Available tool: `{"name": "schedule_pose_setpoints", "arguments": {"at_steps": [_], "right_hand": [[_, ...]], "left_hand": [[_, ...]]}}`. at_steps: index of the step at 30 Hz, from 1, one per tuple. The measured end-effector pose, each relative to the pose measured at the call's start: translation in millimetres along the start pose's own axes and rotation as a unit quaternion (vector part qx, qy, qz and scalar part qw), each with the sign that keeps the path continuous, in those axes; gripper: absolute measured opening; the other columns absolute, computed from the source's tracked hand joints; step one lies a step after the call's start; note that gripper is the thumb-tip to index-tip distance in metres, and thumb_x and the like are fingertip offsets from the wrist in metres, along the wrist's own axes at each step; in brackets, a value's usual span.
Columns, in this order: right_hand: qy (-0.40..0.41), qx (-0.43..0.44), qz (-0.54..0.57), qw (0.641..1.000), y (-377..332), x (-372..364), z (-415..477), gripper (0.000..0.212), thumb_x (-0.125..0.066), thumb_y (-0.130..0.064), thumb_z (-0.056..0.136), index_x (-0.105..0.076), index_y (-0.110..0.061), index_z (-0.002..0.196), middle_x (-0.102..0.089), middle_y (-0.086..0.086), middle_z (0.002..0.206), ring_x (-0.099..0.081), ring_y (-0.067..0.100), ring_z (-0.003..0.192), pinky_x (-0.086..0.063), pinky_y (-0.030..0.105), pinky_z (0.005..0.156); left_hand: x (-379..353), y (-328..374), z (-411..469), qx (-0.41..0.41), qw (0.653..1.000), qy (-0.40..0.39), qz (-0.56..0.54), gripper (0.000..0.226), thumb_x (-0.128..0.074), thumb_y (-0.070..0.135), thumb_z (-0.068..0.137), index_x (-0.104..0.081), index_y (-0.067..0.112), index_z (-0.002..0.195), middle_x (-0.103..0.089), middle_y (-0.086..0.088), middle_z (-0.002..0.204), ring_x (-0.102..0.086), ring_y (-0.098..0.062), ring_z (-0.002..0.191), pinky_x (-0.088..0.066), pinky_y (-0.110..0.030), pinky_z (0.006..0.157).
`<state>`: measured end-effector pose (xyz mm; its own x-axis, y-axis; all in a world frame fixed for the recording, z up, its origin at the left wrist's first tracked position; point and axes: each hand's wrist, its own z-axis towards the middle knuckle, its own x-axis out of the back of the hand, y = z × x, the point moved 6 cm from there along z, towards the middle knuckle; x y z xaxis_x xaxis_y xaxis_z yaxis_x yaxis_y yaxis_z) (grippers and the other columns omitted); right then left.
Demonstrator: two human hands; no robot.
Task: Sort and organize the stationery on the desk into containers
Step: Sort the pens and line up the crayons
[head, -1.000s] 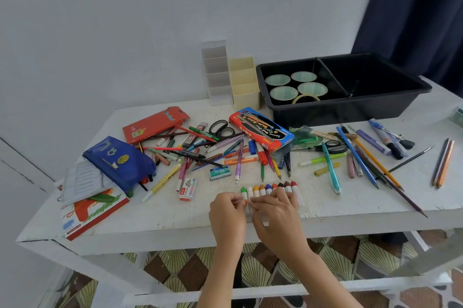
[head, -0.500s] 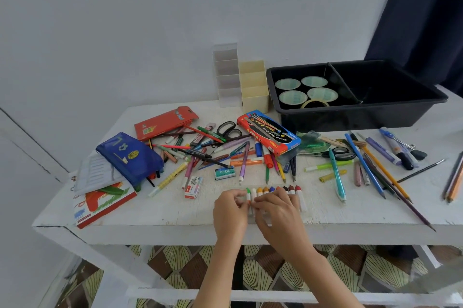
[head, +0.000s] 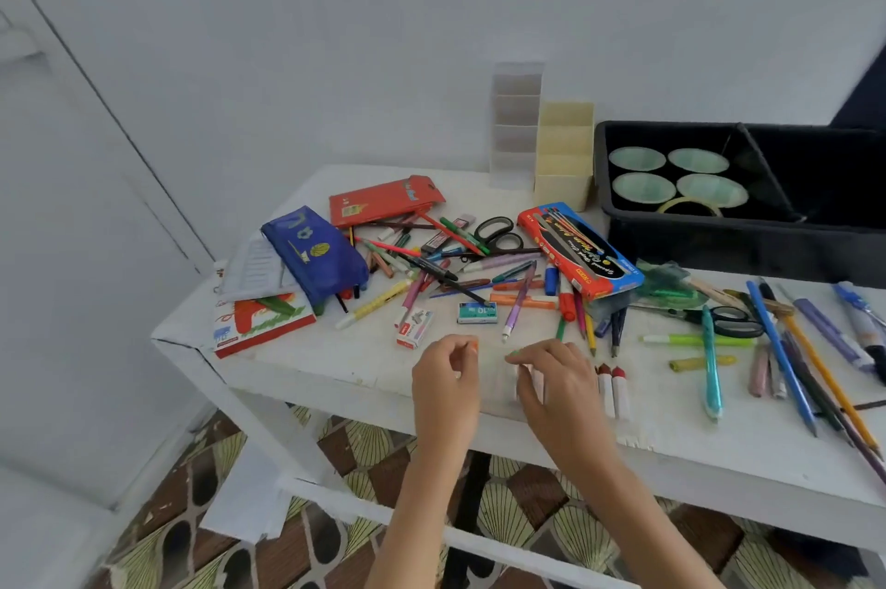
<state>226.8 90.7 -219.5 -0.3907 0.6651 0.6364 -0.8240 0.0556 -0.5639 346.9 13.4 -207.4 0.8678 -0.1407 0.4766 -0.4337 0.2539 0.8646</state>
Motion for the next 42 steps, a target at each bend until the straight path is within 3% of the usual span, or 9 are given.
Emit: {"name": "schedule_pose_setpoints", "arguments": {"at_steps": [8,13,20,23,27,31,37,40,42], "right_hand": [[-0.065,0.025,0.057,0.996,-30.2,-45.1,53.7,0.025,-0.064,0.004,0.079,-0.071,-0.016,0.092,-0.066,-0.005,0.085,-0.058,0.015,0.082,-0.051,0.04,0.076],[-0.104,0.009,0.041,0.994,-42.5,-84.8,98.3,0.022,-0.059,-0.001,0.083,-0.071,-0.017,0.091,-0.065,-0.001,0.088,-0.056,0.019,0.087,-0.047,0.038,0.081],[-0.147,0.009,-0.054,0.988,-46.6,-135.2,164.1,0.021,-0.051,-0.009,0.092,-0.07,-0.008,0.098,-0.065,0.007,0.094,-0.053,0.024,0.095,-0.041,0.038,0.085],[-0.166,0.016,-0.114,0.979,-42.1,-155.6,192.2,0.02,-0.05,-0.008,0.09,-0.07,-0.007,0.093,-0.066,0.008,0.095,-0.055,0.026,0.097,-0.041,0.038,0.085],[-0.244,0.017,-0.225,0.943,-36.9,-176.7,210.6,0.024,-0.048,-0.011,0.089,-0.067,-0.013,0.104,-0.063,0.005,0.11,-0.051,0.024,0.109,-0.035,0.037,0.094],[-0.31,0.017,-0.263,0.913,-38.5,-191.1,212.8,0.03,-0.051,-0.003,0.085,-0.066,-0.014,0.109,-0.06,0.006,0.114,-0.047,0.026,0.114,-0.037,0.038,0.095],[-0.309,0.024,-0.302,0.902,-42.8,-197.3,222.4,0.031,-0.056,0.001,0.086,-0.064,-0.016,0.11,-0.058,0.006,0.115,-0.045,0.025,0.114,-0.038,0.036,0.094],[-0.289,0.043,-0.31,0.905,-44.9,-199.4,220.6,0.022,-0.056,-0.007,0.088,-0.061,-0.018,0.107,-0.056,0.003,0.114,-0.045,0.023,0.114,-0.035,0.035,0.094],[-0.256,0.037,-0.273,0.927,-46.5,-200.2,218.3,0.018,-0.052,-0.011,0.092,-0.057,-0.018,0.107,-0.057,0.002,0.112,-0.045,0.022,0.111,-0.033,0.033,0.09]], "left_hand": [[37.5,-22.8,43.6,0.026,0.998,0.061,0.01,0.018,-0.053,0.016,0.094,-0.067,0.012,0.104,-0.066,0.002,0.091,-0.056,-0.002,0.08,-0.041,-0.004,0.066],[54.8,-25.3,89.0,-0.038,0.994,0.067,0.079,0.017,-0.054,0.016,0.093,-0.067,0.012,0.103,-0.066,0.0,0.093,-0.059,-0.013,0.088,-0.048,-0.025,0.075],[63.0,-39.4,151.7,-0.067,0.987,0.047,0.14,0.015,-0.055,0.016,0.092,-0.069,0.013,0.097,-0.068,0.0,0.094,-0.058,-0.018,0.088,-0.046,-0.042,0.082],[62.5,-44.4,175.3,-0.09,0.979,0.014,0.185,0.016,-0.053,0.017,0.092,-0.069,0.014,0.095,-0.068,0.0,0.092,-0.057,-0.021,0.088,-0.04,-0.037,0.078],[64.4,-46.8,195.7,-0.136,0.954,-0.021,0.268,0.012,-0.055,0.014,0.088,-0.066,0.017,0.091,-0.061,-0.001,0.087,-0.049,-0.022,0.088,-0.026,-0.03,0.071],[74.8,-53.9,204.5,-0.144,0.961,-0.003,0.234,0.015,-0.061,0.004,0.084,-0.07,0.014,0.091,-0.062,0.0,0.088,-0.046,-0.021,0.085,-0.033,-0.028,0.076],[87.1,-63.3,206.5,-0.145,0.957,-0.008,0.251,0.022,-0.065,0.009,0.084,-0.069,0.017,0.104,-0.062,0.003,0.104,-0.044,-0.02,0.1,-0.024,-0.025,0.085],[94.7,-63.3,206.6,-0.155,0.958,-0.007,0.241,0.019,-0.068,0.009,0.082,-0.071,0.015,0.099,-0.065,0.002,0.098,-0.047,-0.021,0.096,-0.026,-0.026,0.083],[101.8,-62.9,206.1,-0.169,0.959,0.002,0.228,0.016,-0.068,0.007,0.081,-0.072,0.014,0.095,-0.067,0.002,0.093,-0.046,-0.018,0.092,-0.029,-0.026,0.081]]}}
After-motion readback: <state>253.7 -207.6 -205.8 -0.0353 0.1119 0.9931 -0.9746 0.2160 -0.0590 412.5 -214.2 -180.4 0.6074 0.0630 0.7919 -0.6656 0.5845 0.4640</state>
